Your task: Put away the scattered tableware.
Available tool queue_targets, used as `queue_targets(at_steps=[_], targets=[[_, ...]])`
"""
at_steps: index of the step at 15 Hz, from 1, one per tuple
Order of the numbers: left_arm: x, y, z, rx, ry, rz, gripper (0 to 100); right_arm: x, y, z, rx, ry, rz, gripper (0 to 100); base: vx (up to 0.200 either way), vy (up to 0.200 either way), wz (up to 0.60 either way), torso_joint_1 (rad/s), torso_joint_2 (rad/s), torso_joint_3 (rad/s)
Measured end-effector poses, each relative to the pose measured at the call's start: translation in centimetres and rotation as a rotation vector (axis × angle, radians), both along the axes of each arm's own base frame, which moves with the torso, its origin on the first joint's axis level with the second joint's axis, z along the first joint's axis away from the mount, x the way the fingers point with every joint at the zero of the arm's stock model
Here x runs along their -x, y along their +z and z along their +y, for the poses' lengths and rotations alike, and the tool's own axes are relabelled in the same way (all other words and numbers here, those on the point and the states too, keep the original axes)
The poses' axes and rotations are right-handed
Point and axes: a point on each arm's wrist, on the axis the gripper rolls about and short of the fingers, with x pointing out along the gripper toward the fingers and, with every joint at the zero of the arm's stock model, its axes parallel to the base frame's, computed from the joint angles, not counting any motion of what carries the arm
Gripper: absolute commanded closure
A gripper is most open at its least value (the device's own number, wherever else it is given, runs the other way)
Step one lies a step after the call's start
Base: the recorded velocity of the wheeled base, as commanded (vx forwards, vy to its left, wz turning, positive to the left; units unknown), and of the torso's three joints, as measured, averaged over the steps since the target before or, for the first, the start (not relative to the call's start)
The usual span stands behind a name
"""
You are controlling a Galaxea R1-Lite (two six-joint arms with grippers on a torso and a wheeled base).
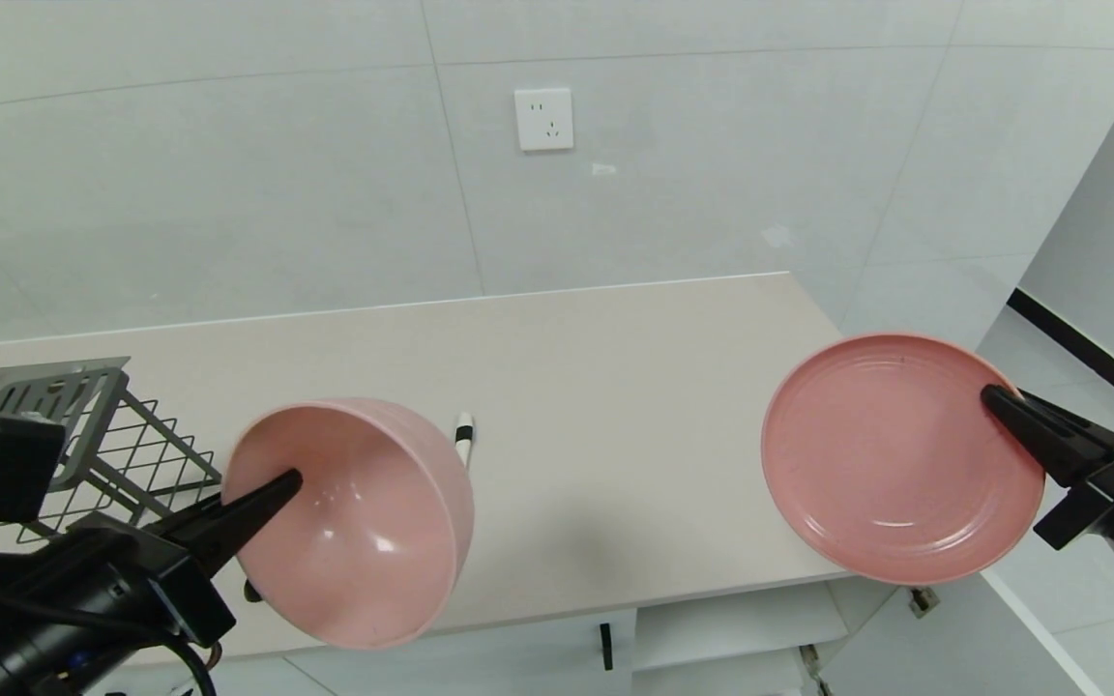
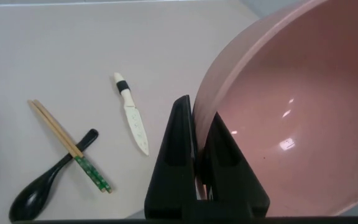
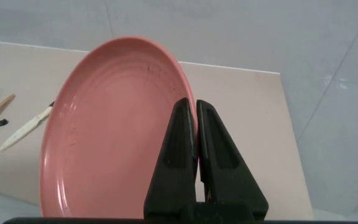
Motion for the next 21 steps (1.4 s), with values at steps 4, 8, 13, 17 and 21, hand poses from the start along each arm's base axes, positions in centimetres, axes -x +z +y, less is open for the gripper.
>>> queue_targets(at_steps=[4,8,13,17,21], targets=[[0.0,0.2,0.3,-0.004,0.011,-0.046,100,0.1,0.1,0.1,-0.002,0.005,-0.006,100,-0.200,0.000,0.00,0.002,0.00,0.005],[0.3,-0.4,0.3,-0.095,0.005,-0.084,100,0.1,0.2,0.1,-0.002,0.006,-0.010,100,-0.100,0.000,0.00,0.010,0.00,0.000],[0.7,-0.6,0.3,-0.102,-0.006,-0.085,100,0.0,0.4,0.1,0.001,0.005,-0.021,100,0.000,0.000,0.00,0.000,0.00,0.000],[0.6,1.0,-0.8,-0.135,-0.076,-0.180,100,-0.1,0.5,0.1,-0.004,0.004,-0.023,100,0.000,0.000,-0.45,0.002,0.00,0.003],[0.1,0.8,-2.3,-0.169,-0.159,-0.174,100,-0.2,0.4,0.1,0.000,0.004,-0.022,100,0.000,0.000,0.00,0.000,0.00,0.000]])
